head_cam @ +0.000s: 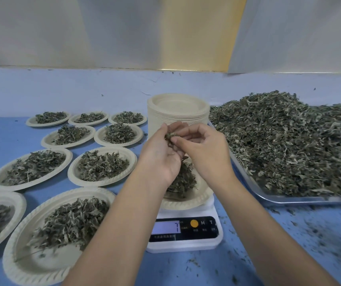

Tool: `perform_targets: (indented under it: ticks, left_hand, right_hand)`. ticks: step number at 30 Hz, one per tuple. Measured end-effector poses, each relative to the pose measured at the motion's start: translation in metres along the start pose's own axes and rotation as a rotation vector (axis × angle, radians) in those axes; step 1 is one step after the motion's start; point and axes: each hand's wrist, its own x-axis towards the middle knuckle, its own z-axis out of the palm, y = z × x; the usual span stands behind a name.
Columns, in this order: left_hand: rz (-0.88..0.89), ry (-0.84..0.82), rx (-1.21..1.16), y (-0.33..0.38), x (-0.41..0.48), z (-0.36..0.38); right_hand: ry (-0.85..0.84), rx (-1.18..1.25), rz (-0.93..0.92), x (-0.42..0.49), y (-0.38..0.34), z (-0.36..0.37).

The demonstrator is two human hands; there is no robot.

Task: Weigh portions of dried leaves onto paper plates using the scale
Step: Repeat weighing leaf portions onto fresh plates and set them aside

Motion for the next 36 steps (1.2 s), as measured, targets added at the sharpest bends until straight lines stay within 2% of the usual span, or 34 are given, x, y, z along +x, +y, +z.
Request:
perform_targets:
  ticks: [5, 9, 15, 19, 24, 30, 33, 36]
  left_hand:
    - [-0.091, 0.028, -0.055, -0.019, 0.011, 0.032]
    - [-0.109, 0.057, -0.011, -0.052, 0.025, 0.06]
    - [-0.128, 0.039, 0.119, -0.099, 0.043, 0.084]
    - [-0.198, 0.033, 0.23, -0.121, 0.048, 0.087]
    - [-0.219, -0.031, 0.468, -0.128, 0.047, 0.091]
    - [-0.22, -0.12, 0.425, -0.123, 0.042, 0.088]
    - [-0.261, -0.161, 0.425, -0.122, 0.04, 0.087]
    - [-0.306, -0.134, 0.418, -0.122, 0.04, 0.084]
  right_hand:
    - [0.057, -0.073, 0.016, 0.013, -0.003, -0.028]
    - [0.204, -0.178, 0.068, 0.018, 0.001, -0.054]
    - [0.373, 0.117, 0.448, 0.043, 0.019, -0.091]
    - [0.461, 0.205, 0.518, 0.045, 0.032, -0.112]
    - [0.568, 0.04, 0.469, 0.036, 0.038, -0.127]
    - [0.527, 0.136, 0.457, 0.035, 0.04, -0.122]
    - [0.506, 0.061, 0.406, 0.034, 0.044, -0.114]
    - [0.498, 0.008, 0.391, 0.034, 0.046, -0.108]
